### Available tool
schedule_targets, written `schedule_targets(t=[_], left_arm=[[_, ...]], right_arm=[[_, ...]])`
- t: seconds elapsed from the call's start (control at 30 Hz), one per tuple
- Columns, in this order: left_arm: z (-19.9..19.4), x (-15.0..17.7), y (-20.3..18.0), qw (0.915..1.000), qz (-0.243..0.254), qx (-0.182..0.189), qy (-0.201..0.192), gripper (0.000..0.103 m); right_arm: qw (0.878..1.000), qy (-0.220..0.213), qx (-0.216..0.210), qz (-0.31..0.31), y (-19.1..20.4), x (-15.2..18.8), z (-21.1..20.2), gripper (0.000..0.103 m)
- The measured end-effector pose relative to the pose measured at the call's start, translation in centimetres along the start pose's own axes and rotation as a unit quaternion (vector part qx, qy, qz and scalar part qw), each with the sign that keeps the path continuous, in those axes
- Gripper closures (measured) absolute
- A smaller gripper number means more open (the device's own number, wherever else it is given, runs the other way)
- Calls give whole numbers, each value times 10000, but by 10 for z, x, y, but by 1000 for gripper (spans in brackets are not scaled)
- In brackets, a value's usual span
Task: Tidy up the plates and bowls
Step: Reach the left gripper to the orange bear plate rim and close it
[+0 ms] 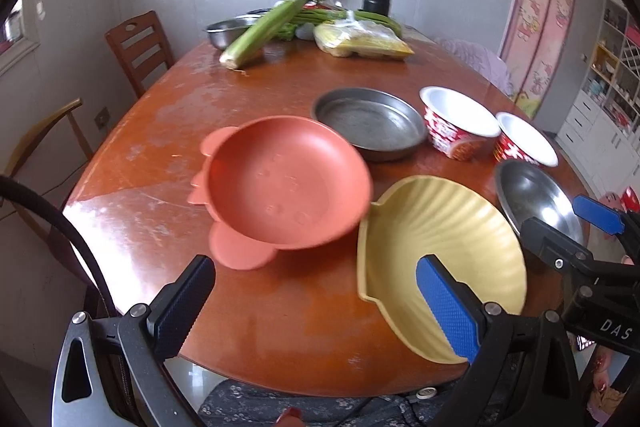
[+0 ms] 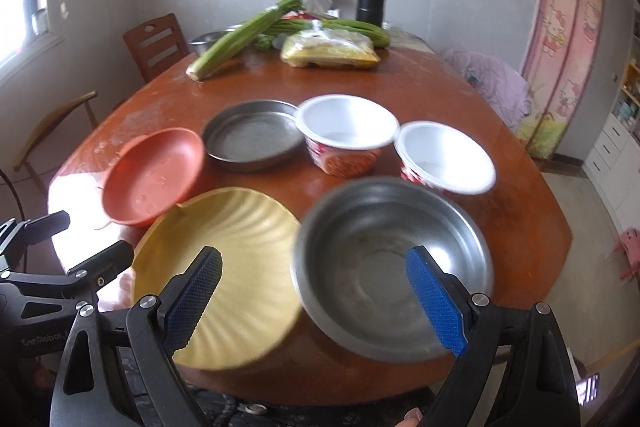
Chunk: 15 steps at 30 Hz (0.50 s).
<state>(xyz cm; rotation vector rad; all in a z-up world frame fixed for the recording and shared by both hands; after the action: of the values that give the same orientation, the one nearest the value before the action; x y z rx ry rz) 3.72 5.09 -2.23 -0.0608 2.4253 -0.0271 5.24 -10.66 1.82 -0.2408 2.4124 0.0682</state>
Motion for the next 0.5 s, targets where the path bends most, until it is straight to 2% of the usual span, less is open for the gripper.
schedule_targets(t=[0.23, 0.3, 0.5], left_arm=[[-2, -11, 52, 9982, -507, -307, -52, 2], [2, -12, 66, 9978, -605, -283, 15, 2], [17, -16, 88, 9962, -825, -127, 254, 2]], right_arm=[[9992, -82, -322, -221, 26, -35, 8, 9], [9975, 103, -670, -209, 37, -45, 17, 9], [9945, 455, -863, -369, 66, -61, 49, 9]])
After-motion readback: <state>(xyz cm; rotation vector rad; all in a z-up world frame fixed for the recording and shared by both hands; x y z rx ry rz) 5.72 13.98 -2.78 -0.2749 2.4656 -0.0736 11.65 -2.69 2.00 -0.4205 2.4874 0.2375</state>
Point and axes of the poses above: each gripper's, at about its wrist camera, not at the fingertips, and z roughly the way its jaws point, y to its left, x to its underside, the point moved 4 cm from there along z, roughly the way its jaws point, and after that the axes turned 2 degrees about z, right-handed, at the moved point
